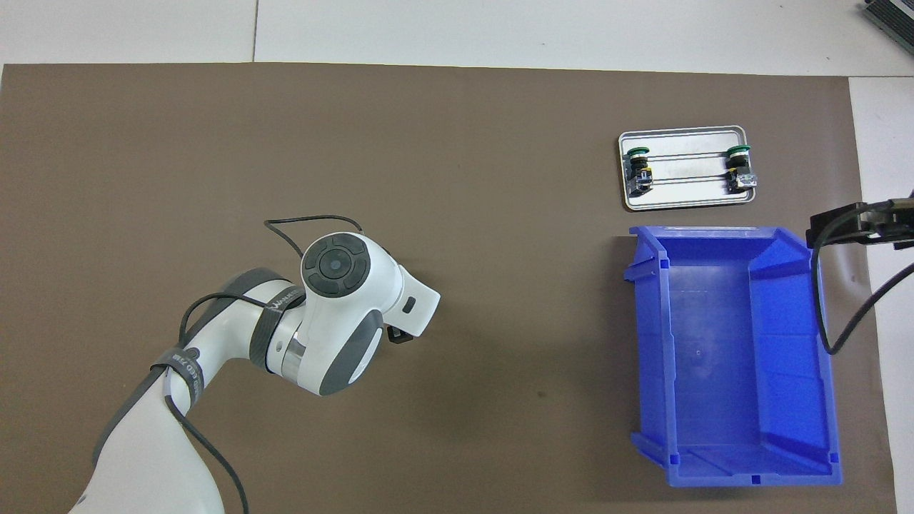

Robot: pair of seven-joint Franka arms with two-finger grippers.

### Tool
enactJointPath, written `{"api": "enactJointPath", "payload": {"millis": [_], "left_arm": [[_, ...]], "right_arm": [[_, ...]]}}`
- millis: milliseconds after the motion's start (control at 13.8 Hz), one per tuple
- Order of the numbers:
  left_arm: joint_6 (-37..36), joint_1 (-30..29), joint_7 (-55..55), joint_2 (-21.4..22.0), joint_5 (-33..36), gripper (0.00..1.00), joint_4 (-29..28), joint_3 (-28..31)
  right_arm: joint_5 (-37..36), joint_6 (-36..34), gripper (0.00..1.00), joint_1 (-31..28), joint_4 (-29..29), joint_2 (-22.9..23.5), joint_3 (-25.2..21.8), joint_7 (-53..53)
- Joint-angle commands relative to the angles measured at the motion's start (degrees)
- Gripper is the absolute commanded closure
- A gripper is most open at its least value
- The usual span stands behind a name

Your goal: Place and press button with both arms

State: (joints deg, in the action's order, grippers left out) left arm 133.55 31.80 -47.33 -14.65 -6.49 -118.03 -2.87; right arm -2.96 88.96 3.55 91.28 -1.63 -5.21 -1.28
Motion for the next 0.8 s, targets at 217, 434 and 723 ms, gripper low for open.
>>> {"api": "enactJointPath", "payload": {"millis": [217,434,723], "left_arm": [[2.5,0.98,1.37,-1.0,1.48,0.08,-1.32,0.93],[4.35,1.07,2.33,-1.09,1.57,0.17,-2.81,0.93],[4.27,0.98,2.33,-1.17,1.48,0.35,-2.38,0.93]], "right_arm": [[1.38,-2.3,0.0,-0.73,-1.46,0.13,0.29,-1.18],[1.38,-2.13,0.0,-0.47,-1.46,0.13,0.29,-1.79],[0.07,-1.78,0.0,-0.21,-1.11,0.04,0.29,-1.8]]}}
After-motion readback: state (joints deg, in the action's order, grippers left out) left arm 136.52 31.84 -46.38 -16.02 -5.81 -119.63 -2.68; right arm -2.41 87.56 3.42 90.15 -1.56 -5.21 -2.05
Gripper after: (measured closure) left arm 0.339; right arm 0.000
